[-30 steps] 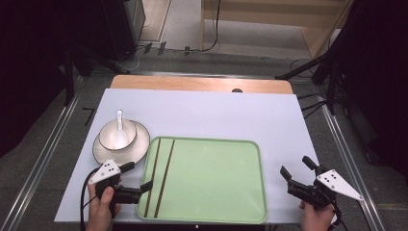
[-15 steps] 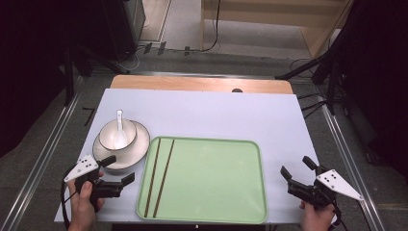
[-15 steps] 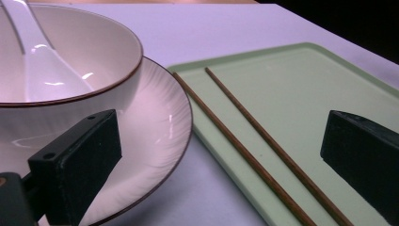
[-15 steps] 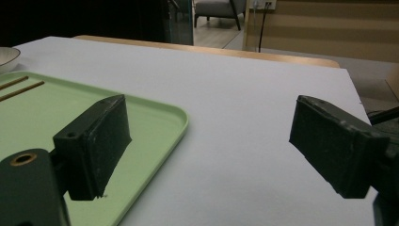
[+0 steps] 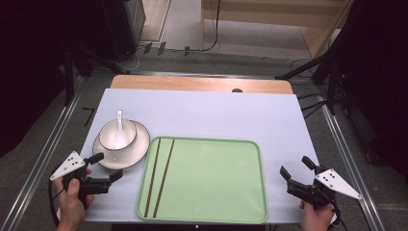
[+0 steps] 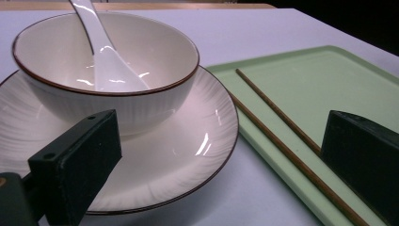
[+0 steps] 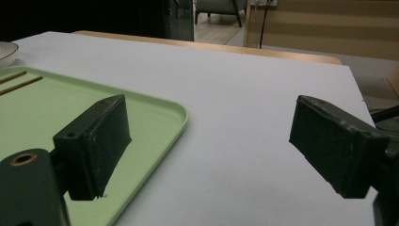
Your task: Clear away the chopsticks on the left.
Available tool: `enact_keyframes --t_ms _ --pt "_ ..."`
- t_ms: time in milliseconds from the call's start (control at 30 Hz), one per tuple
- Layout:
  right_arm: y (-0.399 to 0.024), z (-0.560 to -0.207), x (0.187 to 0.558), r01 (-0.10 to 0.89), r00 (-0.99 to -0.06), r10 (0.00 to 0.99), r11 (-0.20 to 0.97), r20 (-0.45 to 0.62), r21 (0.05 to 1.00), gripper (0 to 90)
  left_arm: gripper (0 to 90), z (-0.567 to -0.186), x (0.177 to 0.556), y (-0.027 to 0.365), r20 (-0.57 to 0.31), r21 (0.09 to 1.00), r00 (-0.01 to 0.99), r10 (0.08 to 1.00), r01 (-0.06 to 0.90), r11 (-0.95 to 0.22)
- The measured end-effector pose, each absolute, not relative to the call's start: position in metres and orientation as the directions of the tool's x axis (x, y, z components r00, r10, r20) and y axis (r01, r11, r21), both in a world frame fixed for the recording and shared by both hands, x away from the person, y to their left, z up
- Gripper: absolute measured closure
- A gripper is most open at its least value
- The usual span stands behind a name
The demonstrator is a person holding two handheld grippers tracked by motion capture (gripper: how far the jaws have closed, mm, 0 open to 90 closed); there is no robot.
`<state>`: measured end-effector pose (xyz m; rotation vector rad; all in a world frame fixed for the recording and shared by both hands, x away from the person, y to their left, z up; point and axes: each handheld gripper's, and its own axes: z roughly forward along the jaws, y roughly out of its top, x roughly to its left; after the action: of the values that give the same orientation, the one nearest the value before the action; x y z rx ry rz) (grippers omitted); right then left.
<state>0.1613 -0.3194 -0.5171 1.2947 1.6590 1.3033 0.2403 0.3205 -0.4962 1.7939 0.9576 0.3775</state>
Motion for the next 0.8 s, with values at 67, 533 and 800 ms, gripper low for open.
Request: enact_keyframes --t_ms 67,533,800 --pt "-0.320 -0.518 0.162 0.302 -0.297 0.951 0.014 0.080 0.953 12.7 0.0 -0.497 0.242 0.325 -0.181 0.887 0.626 0.758 0.437 -0.150" --pt "-0.325 -0.519 0.162 0.307 -0.279 0.957 0.011 0.079 0.952 12.7 0.0 -0.497 0.243 0.350 -0.196 0.893 0.592 0.782 0.437 -0.107" --pt "-0.326 -0.520 0.162 0.317 -0.284 0.956 0.022 0.073 0.948 12.7 0.0 -0.499 0.243 0.347 -0.191 0.888 0.608 0.771 0.442 -0.129"
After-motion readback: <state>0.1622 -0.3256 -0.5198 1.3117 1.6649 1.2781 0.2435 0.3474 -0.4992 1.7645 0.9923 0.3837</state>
